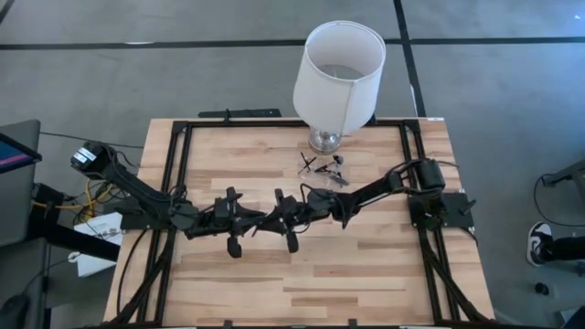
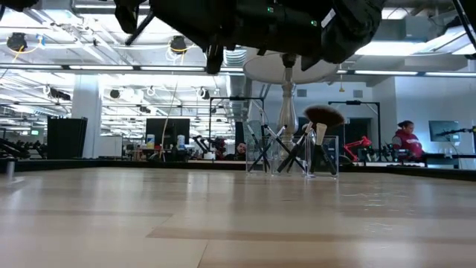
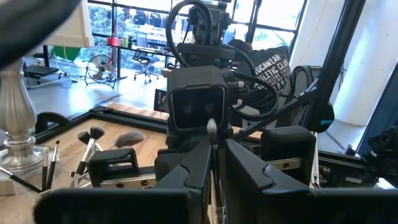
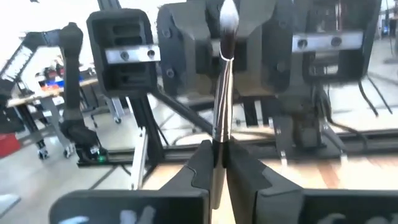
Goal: Put items in baskets/containers
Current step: Put the black eyeshadow brush into the transparent organizer
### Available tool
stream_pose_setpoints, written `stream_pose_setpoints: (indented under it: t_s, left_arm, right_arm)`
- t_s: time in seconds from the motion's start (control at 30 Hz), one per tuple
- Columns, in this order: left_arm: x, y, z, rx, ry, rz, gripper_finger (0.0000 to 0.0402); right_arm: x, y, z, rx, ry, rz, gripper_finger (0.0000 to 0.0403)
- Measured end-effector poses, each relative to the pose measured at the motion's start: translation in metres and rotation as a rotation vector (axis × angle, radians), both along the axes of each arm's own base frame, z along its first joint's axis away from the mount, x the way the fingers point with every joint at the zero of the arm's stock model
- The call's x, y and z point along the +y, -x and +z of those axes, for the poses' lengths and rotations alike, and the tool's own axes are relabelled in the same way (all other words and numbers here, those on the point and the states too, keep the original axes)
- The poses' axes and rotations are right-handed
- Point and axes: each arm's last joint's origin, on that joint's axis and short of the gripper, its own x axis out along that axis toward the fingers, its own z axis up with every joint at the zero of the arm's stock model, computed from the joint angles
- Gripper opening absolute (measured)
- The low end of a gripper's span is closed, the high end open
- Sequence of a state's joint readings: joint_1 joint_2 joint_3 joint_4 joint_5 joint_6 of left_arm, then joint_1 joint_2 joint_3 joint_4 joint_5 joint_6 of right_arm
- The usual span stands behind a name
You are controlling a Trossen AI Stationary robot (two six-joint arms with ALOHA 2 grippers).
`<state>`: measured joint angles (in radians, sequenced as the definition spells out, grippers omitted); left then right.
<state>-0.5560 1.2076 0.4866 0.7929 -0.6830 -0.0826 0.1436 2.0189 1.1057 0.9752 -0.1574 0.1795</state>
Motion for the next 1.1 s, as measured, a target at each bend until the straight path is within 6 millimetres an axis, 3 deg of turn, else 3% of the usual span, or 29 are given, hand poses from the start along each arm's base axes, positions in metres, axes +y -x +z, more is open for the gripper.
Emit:
stream_pose_setpoints:
  t_s: [0.2, 0.33, 0.57, 0.67, 0.8, 0.93, 1.1]
  left_arm:
    - [0.0, 0.0, -0.001, 0.005, -0.003, 0.001, 0.0066]
    - [0.0, 0.0, -0.001, 0.005, -0.003, 0.002, 0.0082]
    - [0.0, 0.0, -0.001, 0.006, -0.002, 0.005, 0.0087]
    - [0.0, 0.0, -0.001, 0.006, 0.0, 0.005, 0.0086]
    - [0.0, 0.0, -0.001, 0.009, -0.002, 0.005, 0.0087]
    - [0.0, 0.0, -0.001, 0.01, -0.002, 0.005, 0.0087]
    - [0.0, 0.0, -0.001, 0.01, -0.002, 0.004, 0.0087]
  right_arm:
    - [-0.002, 0.006, 0.002, 0.177, 0.03, -0.009, 0.001]
    - [-0.007, 0.021, 0.026, 0.275, 0.117, -0.11, 0.001]
    - [-0.015, 0.085, 0.084, 0.5, 0.392, -0.504, 0.0011]
    - [-0.018, 0.117, 0.097, 0.507, 0.446, -0.683, 0.0011]
    - [-0.025, 0.157, 0.089, 0.498, 0.405, -0.79, 0.0011]
    - [-0.045, 0.19, 0.063, 0.486, 0.32, -0.966, 0.0011]
    - [-0.07, 0.211, 0.027, 0.441, 0.269, -1.058, 0.0011]
